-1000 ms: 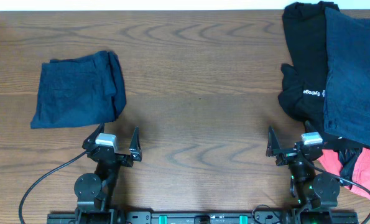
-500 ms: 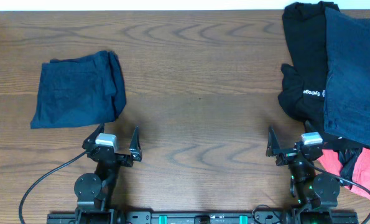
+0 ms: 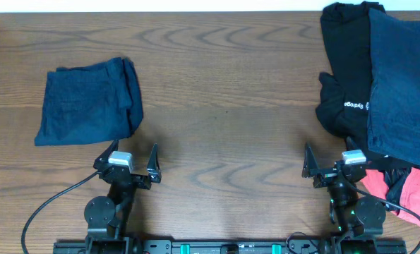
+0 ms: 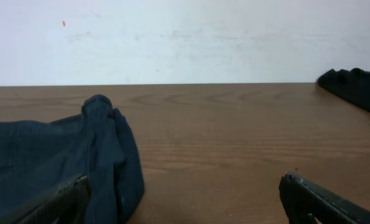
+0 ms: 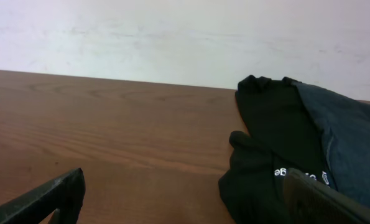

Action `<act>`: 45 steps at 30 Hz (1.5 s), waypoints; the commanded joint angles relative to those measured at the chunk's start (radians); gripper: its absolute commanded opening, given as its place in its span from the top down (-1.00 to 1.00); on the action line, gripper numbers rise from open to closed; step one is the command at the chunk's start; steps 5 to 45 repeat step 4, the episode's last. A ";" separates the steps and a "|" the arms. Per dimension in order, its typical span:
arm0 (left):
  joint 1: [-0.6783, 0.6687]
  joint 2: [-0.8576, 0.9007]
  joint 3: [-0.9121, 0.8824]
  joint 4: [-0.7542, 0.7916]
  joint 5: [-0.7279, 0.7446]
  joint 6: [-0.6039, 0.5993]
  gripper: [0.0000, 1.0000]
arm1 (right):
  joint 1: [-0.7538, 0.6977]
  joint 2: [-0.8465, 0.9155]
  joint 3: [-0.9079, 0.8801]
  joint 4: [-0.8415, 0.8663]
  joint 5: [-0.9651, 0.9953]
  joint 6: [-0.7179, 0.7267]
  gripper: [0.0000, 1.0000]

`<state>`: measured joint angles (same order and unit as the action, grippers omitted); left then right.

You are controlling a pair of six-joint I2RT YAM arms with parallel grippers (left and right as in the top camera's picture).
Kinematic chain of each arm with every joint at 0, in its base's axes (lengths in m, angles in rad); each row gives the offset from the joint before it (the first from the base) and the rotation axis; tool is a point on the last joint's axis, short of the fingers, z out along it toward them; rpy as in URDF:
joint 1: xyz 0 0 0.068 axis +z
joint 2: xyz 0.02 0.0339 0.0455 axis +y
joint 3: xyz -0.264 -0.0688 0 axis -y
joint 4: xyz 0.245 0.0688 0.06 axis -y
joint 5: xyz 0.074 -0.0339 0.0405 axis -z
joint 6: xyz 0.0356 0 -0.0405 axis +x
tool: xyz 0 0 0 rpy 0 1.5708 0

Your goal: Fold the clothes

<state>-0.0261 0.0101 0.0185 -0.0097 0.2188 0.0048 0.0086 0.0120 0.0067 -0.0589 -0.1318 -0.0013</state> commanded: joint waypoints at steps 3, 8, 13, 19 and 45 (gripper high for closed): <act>0.002 -0.006 -0.014 -0.038 0.020 0.017 -0.96 | -0.008 -0.005 -0.001 -0.004 -0.007 0.007 -0.99; 0.002 -0.006 -0.014 -0.038 0.020 0.017 -0.96 | -0.008 -0.005 -0.001 -0.004 -0.007 0.007 -0.99; 0.002 -0.006 -0.014 -0.038 0.020 0.017 -0.96 | -0.008 -0.005 -0.001 -0.004 -0.007 0.007 -0.99; 0.002 -0.006 -0.014 -0.038 0.020 0.017 -0.96 | -0.008 -0.005 -0.001 -0.004 -0.007 0.007 -0.99; 0.002 -0.006 -0.014 -0.038 0.020 0.017 -0.96 | -0.008 -0.005 -0.001 -0.004 -0.007 0.007 -0.99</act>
